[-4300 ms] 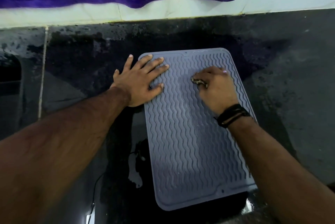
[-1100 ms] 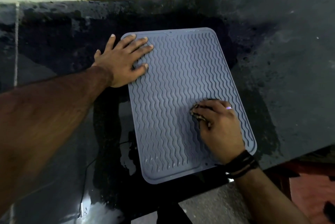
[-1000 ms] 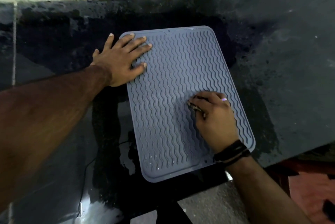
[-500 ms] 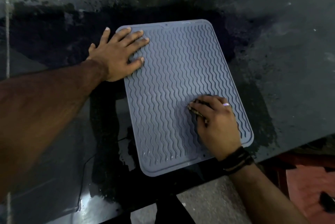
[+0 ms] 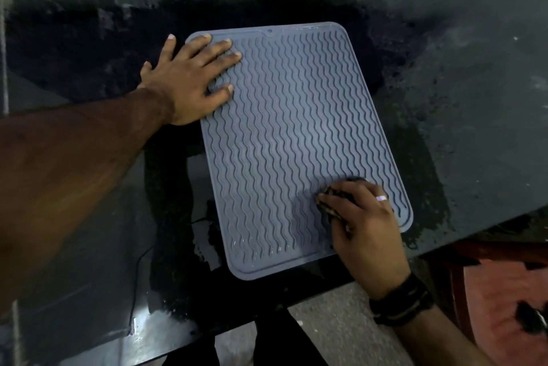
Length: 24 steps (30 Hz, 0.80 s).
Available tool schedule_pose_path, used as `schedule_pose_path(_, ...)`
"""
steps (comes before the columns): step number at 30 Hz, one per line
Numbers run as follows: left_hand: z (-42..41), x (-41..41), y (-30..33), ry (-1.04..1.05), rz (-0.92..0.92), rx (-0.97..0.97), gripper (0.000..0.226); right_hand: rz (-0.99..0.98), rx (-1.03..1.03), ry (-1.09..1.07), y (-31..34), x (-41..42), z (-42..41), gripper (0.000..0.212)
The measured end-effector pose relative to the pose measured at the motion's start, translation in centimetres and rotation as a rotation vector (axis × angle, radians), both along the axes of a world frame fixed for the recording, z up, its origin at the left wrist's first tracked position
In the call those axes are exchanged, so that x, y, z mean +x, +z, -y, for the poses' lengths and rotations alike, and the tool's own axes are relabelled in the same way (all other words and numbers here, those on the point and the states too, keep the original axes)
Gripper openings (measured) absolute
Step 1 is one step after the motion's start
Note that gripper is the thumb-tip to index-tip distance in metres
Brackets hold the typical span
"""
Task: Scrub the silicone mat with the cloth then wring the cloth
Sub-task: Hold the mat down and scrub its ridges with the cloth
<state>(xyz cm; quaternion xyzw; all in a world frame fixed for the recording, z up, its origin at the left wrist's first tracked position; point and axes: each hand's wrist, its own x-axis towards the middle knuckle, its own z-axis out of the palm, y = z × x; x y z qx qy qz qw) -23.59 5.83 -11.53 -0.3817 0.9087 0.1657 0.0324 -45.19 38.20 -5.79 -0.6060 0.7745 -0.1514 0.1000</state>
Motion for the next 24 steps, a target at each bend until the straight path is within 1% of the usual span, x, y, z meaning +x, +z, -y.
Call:
schedule_pose_path(4,0.0,0.0,-0.2,-0.004,-0.010,-0.011,0.091,0.025,0.006,0.006,0.2,0.1,-3.7,0.031)
schedule_pose_path(7,0.1,0.1,-0.2,0.000,-0.001,-0.007,0.092,0.029,0.001,-0.003,0.2,0.2,-2.8,0.036)
schedule_pose_path(10,0.1,0.0,-0.2,0.001,0.016,-0.004,0.082,0.009,-0.006,-0.016,0.3,0.3,-1.4,0.036)
schedule_pose_path(12,0.2,0.0,-0.2,0.004,0.021,-0.004,0.080,0.020,0.012,-0.021,0.3,0.4,-2.4,0.035)
schedule_pose_path(17,0.3,0.0,-0.3,0.003,0.028,0.001,0.082,0.071,0.064,-0.051,0.7,0.7,-6.2,0.039)
schedule_pose_path(19,0.3,0.1,-0.3,0.004,0.022,-0.003,0.084,0.067,0.049,-0.050,0.8,0.7,-5.3,0.039)
schedule_pose_path(22,0.3,0.0,-0.3,-0.002,0.015,-0.002,0.094,0.042,0.039,-0.043,0.7,0.7,-3.7,0.038)
schedule_pose_path(24,0.3,0.0,-0.3,-0.006,0.010,-0.002,0.091,0.047,0.041,-0.040,0.7,0.7,-4.1,0.037)
